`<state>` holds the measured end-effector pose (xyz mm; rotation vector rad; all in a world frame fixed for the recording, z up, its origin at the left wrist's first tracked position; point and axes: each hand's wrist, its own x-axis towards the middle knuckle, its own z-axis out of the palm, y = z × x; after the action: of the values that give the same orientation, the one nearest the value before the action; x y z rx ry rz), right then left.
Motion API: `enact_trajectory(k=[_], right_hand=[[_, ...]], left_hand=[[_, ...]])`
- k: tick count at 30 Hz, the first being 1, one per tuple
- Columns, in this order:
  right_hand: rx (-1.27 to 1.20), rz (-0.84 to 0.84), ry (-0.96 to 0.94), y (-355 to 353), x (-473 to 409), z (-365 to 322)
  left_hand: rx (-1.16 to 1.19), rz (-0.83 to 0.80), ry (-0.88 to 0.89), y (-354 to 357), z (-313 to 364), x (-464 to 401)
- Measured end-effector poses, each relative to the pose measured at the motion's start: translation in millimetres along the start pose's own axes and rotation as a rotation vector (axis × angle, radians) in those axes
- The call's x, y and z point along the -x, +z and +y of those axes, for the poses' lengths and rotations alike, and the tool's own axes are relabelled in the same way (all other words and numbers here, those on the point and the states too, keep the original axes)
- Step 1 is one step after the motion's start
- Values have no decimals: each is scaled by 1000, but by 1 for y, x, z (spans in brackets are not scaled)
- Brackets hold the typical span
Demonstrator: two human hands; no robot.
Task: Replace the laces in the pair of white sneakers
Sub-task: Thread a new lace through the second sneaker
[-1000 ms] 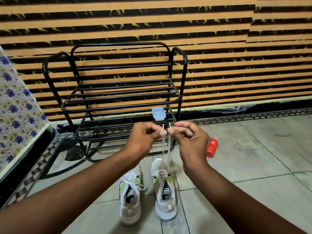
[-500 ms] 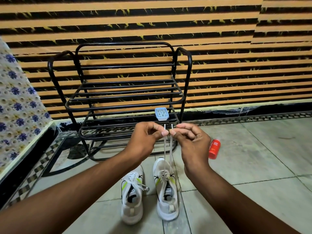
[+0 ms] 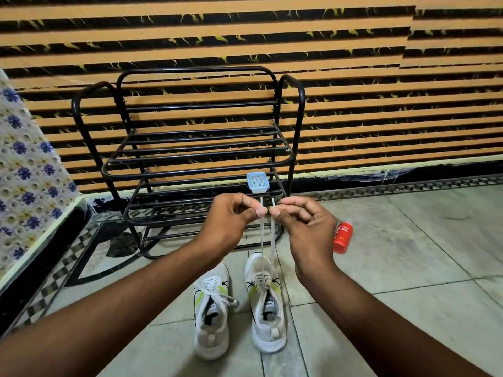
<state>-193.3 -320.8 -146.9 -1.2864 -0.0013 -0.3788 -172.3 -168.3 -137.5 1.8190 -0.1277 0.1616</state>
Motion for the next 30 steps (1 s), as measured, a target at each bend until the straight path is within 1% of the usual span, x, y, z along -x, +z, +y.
enact_trajectory(k=[19, 22, 24, 27, 29, 30], right_hand=[[-7, -22, -39, -1, 1, 4], [13, -21, -59, -2, 0, 8], [69, 7, -87, -6, -4, 14], [128, 30, -99, -17, -12, 24], [115, 11, -26, -27, -18, 33], [148, -10, 4, -34, -21, 40]], left_hand=[[43, -3, 44, 2, -2, 7], [47, -17, 43, 1, -5, 6], [53, -32, 46, 1, -8, 5], [109, -86, 12, 3, -13, 7], [126, -113, -58, 5, -20, 9], [114, -129, -106, 7, -25, 10]])
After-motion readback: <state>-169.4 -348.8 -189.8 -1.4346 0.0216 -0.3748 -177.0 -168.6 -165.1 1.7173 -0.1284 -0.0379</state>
